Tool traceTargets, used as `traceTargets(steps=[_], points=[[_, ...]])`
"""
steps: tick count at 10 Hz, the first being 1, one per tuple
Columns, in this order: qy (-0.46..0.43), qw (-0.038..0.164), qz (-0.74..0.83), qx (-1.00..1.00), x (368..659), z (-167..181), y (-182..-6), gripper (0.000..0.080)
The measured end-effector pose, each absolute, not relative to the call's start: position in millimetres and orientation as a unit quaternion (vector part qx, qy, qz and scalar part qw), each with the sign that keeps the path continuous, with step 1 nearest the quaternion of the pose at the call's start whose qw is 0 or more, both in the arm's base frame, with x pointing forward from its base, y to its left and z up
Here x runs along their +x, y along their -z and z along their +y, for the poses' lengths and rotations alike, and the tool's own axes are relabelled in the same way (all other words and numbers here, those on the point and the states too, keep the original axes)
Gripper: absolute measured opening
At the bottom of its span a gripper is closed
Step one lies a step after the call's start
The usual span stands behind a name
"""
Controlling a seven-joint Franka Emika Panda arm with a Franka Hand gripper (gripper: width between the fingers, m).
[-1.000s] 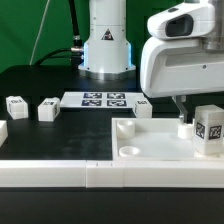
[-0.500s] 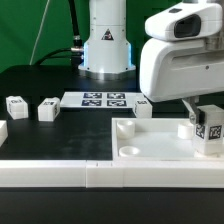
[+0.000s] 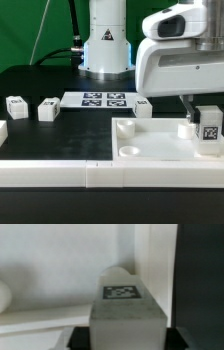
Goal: Assemble one leg
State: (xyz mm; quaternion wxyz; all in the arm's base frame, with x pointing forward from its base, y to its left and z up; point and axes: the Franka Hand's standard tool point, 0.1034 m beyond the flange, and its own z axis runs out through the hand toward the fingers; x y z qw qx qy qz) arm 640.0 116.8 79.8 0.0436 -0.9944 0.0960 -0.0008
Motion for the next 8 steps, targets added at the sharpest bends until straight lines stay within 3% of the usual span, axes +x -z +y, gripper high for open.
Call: traceTargets(steps=[8], points=[[-0.008,0.038,0.529,-0.848,638.3,113.4,-78.4,0.0294]])
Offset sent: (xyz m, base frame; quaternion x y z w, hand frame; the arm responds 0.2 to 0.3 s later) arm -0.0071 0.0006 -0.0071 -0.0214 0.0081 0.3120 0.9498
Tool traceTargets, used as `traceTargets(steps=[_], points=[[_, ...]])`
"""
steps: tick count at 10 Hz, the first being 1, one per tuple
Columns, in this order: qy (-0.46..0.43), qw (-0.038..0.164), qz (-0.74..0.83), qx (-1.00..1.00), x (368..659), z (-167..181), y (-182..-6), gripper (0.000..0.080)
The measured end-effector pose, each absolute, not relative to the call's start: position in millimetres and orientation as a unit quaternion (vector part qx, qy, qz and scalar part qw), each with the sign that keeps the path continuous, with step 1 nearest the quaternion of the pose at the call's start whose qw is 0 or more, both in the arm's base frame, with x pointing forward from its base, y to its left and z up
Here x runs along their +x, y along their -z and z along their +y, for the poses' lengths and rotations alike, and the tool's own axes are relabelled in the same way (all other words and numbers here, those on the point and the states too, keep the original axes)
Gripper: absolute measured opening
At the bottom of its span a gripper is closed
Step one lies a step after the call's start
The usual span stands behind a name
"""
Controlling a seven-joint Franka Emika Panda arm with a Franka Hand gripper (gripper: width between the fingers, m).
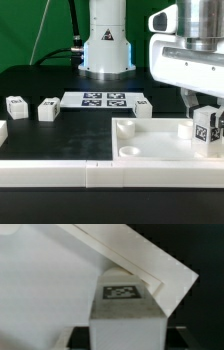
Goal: Assemble one leg
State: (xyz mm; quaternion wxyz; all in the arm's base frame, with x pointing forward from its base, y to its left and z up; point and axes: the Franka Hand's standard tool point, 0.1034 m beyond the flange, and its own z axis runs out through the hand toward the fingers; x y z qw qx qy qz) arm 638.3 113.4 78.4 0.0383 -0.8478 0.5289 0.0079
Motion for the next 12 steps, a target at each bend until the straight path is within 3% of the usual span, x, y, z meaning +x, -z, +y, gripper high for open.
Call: traceTargets(steps=[7,9,12], points=[[-0.024,0.042,0.683,-0.729,636.2,117.3,-77.4,0.0294],[-0.023,0.043,0.671,-0.740,635.9,118.4,-77.0,0.0604],[-0.017,0.045,0.556,-0.830,635.4,120.7,-76.7,0.0647]])
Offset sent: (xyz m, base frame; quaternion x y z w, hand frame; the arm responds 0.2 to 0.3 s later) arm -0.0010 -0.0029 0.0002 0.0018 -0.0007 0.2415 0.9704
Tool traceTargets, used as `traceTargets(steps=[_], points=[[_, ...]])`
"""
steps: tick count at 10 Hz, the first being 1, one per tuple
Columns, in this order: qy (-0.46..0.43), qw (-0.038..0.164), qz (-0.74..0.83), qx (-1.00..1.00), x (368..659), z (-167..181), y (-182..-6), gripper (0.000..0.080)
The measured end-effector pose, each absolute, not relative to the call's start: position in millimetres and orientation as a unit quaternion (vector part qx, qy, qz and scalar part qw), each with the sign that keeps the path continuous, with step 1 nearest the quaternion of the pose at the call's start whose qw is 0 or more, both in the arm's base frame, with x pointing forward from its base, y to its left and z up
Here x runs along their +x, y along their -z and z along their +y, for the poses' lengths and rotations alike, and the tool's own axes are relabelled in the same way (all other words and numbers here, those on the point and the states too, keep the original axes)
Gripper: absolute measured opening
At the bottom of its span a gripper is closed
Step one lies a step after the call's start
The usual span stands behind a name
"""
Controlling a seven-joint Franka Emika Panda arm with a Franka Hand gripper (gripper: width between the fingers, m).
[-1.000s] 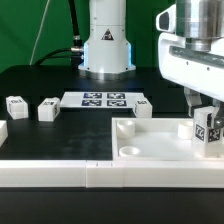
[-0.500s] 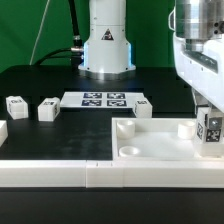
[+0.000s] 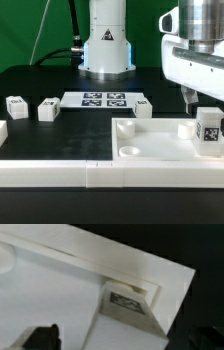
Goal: Assemble one leg
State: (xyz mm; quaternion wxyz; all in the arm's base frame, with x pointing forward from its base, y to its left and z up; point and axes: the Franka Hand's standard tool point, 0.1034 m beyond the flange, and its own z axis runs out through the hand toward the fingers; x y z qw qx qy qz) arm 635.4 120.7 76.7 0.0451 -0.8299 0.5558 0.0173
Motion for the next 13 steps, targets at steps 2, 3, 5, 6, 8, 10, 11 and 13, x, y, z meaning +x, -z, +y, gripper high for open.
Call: traceTargets(steps=[2,3,5,6,8,10,11,13], points=[[-0.013,0.046,0.459,-0.887,636.1,123.5,-78.1,0.0649],[-0.010,0.047,0.418,-0.907,636.3,124.5,-78.4,0.0649],[-0.004,0.047,0.300,-0.953,636.8,123.8,-78.1,0.0649],[-0.001,0.046,0.258,-0.965,636.5,125.1,-78.1,0.0649],[0.004,0.041,0.156,-0.987,636.3,125.0,-77.7,0.0649],[0.009,0.041,0.076,-0.996,636.8,123.3,-77.4,0.0649],[0.010,0.040,0.048,-0.998,636.9,122.5,-77.4,0.0622],[0.010,0.040,0.049,-0.998,636.9,122.4,-77.4,0.0443]])
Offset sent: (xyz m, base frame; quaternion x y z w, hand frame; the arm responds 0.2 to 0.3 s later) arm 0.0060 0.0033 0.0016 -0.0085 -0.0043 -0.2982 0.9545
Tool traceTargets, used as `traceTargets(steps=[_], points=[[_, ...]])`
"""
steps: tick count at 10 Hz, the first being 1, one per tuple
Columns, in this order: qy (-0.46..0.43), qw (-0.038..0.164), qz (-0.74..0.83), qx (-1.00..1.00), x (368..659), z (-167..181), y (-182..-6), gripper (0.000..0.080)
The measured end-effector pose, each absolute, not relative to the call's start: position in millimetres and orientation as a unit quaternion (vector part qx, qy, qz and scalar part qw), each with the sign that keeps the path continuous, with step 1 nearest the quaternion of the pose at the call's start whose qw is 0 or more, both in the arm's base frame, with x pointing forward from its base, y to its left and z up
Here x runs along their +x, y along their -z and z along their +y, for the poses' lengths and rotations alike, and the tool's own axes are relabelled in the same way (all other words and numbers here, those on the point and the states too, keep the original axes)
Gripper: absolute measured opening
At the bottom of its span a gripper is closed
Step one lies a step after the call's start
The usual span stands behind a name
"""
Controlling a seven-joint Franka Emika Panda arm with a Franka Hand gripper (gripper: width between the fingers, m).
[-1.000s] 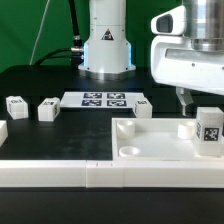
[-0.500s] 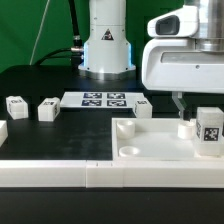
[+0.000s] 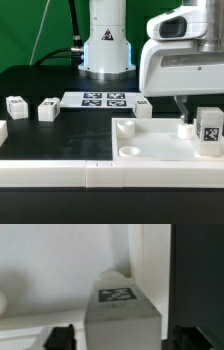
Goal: Assemble one leg
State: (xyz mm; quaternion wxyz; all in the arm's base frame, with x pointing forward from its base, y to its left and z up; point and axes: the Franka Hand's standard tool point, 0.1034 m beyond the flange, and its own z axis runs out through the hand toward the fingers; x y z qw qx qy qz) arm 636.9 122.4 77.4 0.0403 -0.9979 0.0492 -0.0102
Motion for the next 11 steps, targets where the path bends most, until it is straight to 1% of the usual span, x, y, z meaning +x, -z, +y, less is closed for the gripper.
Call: traceTargets(steps=[1,4,8,11], points=[[0.010,0.040,0.049,-0.998,636.9,121.8,-77.3,0.0292],[0.009,0.040,0.081,-0.996,637.2,118.2,-76.6,0.0293],[-0.001,0.046,0.287,-0.957,637.3,116.1,-75.9,0.0293],[-0.008,0.046,0.447,-0.893,636.8,115.6,-75.1,0.0293]])
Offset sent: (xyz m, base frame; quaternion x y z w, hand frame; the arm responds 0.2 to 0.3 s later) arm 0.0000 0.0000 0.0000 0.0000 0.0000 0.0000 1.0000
